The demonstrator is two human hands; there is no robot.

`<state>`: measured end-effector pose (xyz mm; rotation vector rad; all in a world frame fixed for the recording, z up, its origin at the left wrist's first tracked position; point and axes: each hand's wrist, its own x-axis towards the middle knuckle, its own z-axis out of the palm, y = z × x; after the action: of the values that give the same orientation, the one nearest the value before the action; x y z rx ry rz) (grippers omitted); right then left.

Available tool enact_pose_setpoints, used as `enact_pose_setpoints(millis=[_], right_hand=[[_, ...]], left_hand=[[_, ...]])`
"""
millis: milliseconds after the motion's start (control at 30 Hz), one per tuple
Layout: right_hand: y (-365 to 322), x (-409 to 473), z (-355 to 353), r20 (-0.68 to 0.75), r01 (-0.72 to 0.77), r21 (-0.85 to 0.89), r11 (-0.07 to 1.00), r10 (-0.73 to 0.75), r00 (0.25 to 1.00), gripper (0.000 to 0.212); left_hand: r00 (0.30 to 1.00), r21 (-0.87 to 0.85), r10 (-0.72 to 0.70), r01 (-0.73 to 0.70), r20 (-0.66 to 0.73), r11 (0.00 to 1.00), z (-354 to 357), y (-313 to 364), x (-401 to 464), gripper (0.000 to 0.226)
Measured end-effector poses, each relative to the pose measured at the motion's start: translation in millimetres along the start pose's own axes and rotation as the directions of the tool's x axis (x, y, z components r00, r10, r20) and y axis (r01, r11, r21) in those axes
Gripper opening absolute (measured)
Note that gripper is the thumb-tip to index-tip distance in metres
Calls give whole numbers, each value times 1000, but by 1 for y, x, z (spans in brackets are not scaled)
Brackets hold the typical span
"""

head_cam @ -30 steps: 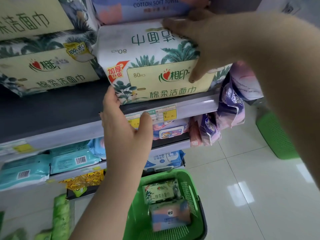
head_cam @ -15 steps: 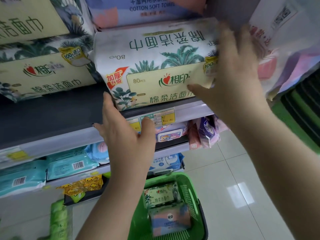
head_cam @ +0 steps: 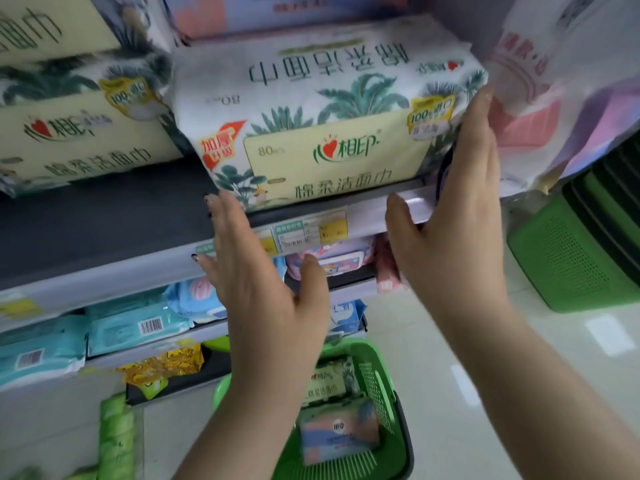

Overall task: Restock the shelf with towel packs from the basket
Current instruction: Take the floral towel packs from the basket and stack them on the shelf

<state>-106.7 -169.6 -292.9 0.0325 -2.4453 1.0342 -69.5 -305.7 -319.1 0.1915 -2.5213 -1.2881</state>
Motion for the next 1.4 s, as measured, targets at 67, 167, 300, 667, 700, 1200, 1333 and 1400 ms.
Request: enact_pose_setpoints(millis=[67, 167, 300, 667, 700, 1200, 1333, 1400], right_hand=[[1, -37, 8, -38, 68, 11, 998, -67, 997, 74], [24, -110, 28, 141, -31, 56, 998, 23, 990, 68], [88, -207, 58, 464, -397, -110, 911, 401, 790, 72], [228, -365, 162, 663, -568, -597, 566, 747, 48, 81], [238, -372, 172, 643, -593, -613, 522, 765, 9, 78], [333, -403, 252, 513, -528, -725, 442, 858, 13, 48], [332, -397, 257, 503, -579, -695, 425, 864, 31, 50], [329, -394, 254, 497, -545, -732, 410, 867, -15, 38]], left_hand=[[994, 54, 101, -104, 51, 993, 4, -15, -24, 77], [980, 128, 107, -129, 168, 983, 11, -56, -70, 75], [909, 253, -124, 21, 398, 967, 26, -136, -139, 81], [315, 659, -804, 461, 504, 593, 125, -334, -246, 60], [285, 667, -818, 476, 500, 573, 135, -355, -252, 54], [83, 466, -832, 796, 548, 386, 209, -423, -253, 12], [9, 469, -839, 826, 544, 313, 213, -423, -254, 22], [11, 464, -847, 832, 532, 303, 211, -420, -254, 24]])
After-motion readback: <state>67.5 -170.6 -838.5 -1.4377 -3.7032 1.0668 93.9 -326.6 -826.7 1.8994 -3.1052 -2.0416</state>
